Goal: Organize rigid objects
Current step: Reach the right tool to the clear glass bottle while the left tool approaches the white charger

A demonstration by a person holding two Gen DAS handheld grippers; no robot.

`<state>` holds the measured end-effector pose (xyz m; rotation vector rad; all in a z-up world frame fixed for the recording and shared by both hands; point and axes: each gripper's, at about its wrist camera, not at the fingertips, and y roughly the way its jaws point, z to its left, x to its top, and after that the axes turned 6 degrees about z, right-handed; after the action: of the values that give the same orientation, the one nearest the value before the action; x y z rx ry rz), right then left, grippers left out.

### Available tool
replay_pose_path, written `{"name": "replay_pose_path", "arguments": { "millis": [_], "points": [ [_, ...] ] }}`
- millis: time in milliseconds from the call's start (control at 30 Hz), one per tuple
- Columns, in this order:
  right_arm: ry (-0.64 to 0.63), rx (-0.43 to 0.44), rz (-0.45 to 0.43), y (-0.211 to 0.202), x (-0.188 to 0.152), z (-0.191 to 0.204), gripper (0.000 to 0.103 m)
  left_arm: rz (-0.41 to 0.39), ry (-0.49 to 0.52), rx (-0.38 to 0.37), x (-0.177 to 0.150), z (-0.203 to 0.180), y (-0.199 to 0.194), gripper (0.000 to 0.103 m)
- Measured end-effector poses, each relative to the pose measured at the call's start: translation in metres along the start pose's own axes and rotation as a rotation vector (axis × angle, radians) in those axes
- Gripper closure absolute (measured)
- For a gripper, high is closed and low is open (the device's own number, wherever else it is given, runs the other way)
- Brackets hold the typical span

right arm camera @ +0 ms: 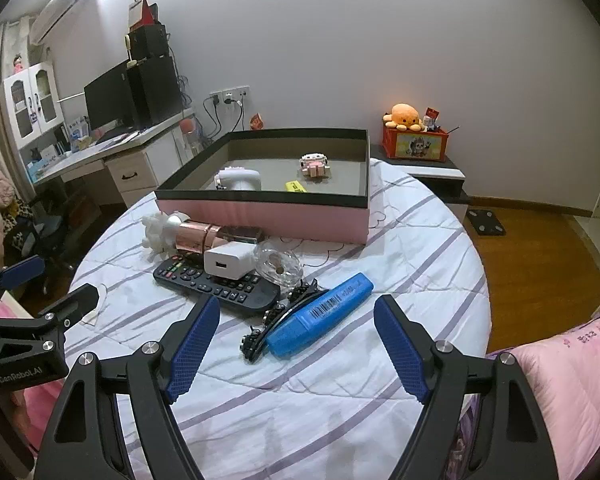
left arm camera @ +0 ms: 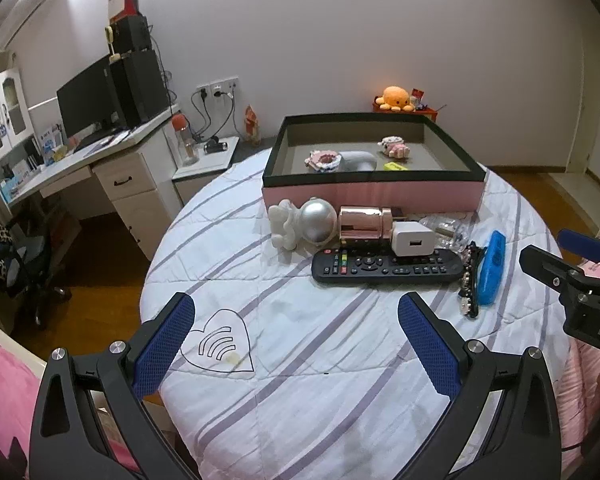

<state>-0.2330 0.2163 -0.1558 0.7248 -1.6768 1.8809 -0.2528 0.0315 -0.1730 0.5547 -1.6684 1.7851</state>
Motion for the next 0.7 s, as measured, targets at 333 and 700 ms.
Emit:
{"name": "replay_pose_path", "arguments": {
  "millis": [333,700],
  "points": [
    [0.028,-0.013,0.049,0.019,-0.008,-0.015,0.022,0.066,-0.031,-0.007,-0.009,0.009,0.028,0.000],
    [0.060,-0.011,0.094,0.049,-0.007,-0.030,0.022,0.114,-0.074,-0.032,-0.010,0.017,0.050,0.000]
  ]
}}
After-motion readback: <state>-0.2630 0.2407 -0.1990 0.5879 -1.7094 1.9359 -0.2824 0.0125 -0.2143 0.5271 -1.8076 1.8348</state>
